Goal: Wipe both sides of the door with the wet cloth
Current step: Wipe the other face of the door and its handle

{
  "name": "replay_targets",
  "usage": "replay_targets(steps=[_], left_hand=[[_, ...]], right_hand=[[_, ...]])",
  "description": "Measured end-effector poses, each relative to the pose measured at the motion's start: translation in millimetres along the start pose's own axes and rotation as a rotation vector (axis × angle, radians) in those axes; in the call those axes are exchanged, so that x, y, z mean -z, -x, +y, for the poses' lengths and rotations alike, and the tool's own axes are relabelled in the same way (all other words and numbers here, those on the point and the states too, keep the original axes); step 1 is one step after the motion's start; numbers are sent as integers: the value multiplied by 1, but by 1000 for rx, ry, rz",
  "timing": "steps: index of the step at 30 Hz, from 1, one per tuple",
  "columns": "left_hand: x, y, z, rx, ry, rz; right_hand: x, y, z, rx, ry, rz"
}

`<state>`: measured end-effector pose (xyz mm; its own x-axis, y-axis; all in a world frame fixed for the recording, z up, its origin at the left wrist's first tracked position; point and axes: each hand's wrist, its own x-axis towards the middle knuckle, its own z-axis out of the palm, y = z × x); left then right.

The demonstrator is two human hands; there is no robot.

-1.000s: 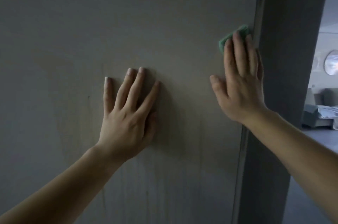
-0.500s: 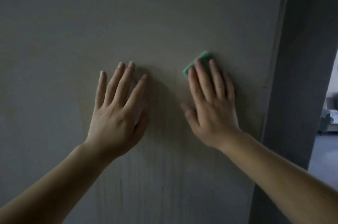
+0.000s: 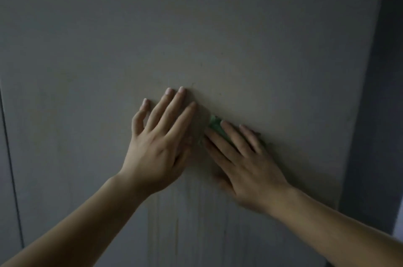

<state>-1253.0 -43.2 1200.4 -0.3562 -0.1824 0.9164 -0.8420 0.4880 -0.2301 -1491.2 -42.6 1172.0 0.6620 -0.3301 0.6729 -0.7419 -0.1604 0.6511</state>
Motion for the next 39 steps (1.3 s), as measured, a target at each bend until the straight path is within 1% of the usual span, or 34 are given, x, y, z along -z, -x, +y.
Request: replay_targets(steps=[1, 2, 3, 4, 6, 7, 8, 9, 11, 12, 13, 14, 15, 16, 18, 19, 20, 21, 24, 25, 26, 27, 28, 31, 32, 33, 34, 35, 37, 38, 39], left_hand=[[4, 1, -5, 11, 2, 9], [8, 2, -12, 37, -10, 26], [12, 3, -19, 72, -36, 45], [14, 4, -26, 108, -68, 54], [16, 6, -40, 172, -108, 42], [16, 7, -45, 190, -109, 30], [15, 9, -48, 197, -104, 20], [14, 10, -50, 196, -103, 14], [13, 11, -54, 181, -102, 10], [13, 11, -56, 173, -97, 13], [14, 12, -59, 162, -89, 16], [15, 12, -62, 149, -77, 17], [17, 13, -65, 137, -63, 16], [19, 14, -68, 123, -48, 12], [23, 16, -74, 96, -20, 14], [25, 17, -77, 89, -6, 26], [27, 19, -80, 88, 6, 42], [29, 21, -83, 95, 10, 60], [32, 28, -97, 167, -58, 88], [32, 32, -102, 200, -82, 85], [33, 35, -107, 227, -91, 79], [34, 37, -112, 245, -87, 73], [34, 39, -116, 248, -78, 67], [34, 41, -123, 231, -77, 69], [33, 41, -123, 230, -74, 77], [33, 41, -123, 230, -68, 85], [32, 40, -122, 228, -59, 88], [33, 40, -123, 224, -50, 87], [35, 42, -127, 211, -35, 95], [37, 44, -130, 199, -27, 104], [39, 46, -133, 188, -23, 115]], right_hand=[[0, -1, 6, 49, 15, -5], [1, -10, 18, 49, 35, 15], [6, -24, 33, -18, 35, 42], [13, -43, 50, -141, 27, 87], [30, -80, 73, -444, -18, 177], [35, -93, 70, -555, -41, 209], [34, -99, 57, -583, -46, 217], [28, -98, 38, -514, -34, 200], [13, -77, -7, -209, -9, 114], [9, -64, -20, -67, 7, 70], [8, -57, -20, 31, 32, 49], [9, -59, -10, 82, 54, 56], [12, -70, 7, 60, 73, 81], [18, -86, 25, -51, 69, 108], [36, -122, 58, -387, 22, 189], [42, -134, 59, -521, -14, 215], [42, -140, 48, -574, -32, 226], [36, -136, 27, -533, -26, 216], [11, -91, -51, -114, 4, 85], [9, -80, -58, -19, 22, 57], [10, -79, -51, 36, 33, 46], [13, -88, -37, 45, 49, 56], [18, -104, -19, -11, 63, 80], [43, -160, 32, -385, 23, 201], [47, -173, 34, -490, -4, 229], [46, -180, 25, -534, -17, 249], [41, -179, 8, -507, -8, 251], [34, -171, -14, -406, 10, 217], [22, -143, -54, -100, 46, 114], [20, -131, -60, 32, 70, 72], [21, -129, -54, 122, 97, 58]])
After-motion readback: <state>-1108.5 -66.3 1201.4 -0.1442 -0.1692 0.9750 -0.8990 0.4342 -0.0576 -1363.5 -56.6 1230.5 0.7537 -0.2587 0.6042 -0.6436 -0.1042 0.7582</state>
